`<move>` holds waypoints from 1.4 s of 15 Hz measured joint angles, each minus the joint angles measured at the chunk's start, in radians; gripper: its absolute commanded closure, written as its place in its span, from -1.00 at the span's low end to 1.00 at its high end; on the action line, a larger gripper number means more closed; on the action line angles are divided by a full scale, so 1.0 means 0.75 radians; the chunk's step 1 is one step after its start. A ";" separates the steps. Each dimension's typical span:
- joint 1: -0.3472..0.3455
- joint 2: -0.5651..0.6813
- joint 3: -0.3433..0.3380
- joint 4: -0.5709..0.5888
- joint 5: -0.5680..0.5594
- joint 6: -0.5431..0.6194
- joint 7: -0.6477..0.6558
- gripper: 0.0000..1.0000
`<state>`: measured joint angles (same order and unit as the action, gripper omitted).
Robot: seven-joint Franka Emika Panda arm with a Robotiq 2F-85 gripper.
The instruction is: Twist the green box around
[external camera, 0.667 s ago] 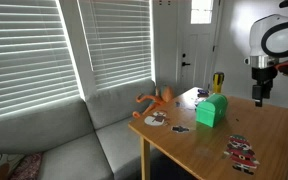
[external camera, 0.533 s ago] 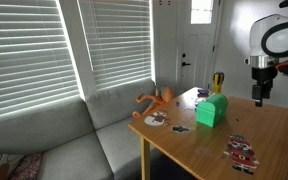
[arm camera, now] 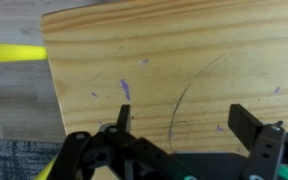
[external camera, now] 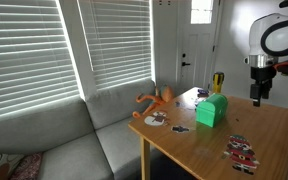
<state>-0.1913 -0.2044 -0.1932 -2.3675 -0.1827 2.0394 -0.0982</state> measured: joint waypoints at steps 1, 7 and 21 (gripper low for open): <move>0.006 -0.007 0.009 0.002 0.032 -0.006 0.020 -1.00; 0.017 -0.012 0.020 0.009 0.070 -0.019 0.044 -1.00; 0.020 -0.012 0.028 0.025 0.099 -0.064 0.095 -1.00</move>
<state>-0.1766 -0.2133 -0.1725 -2.3485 -0.1081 1.9917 -0.0269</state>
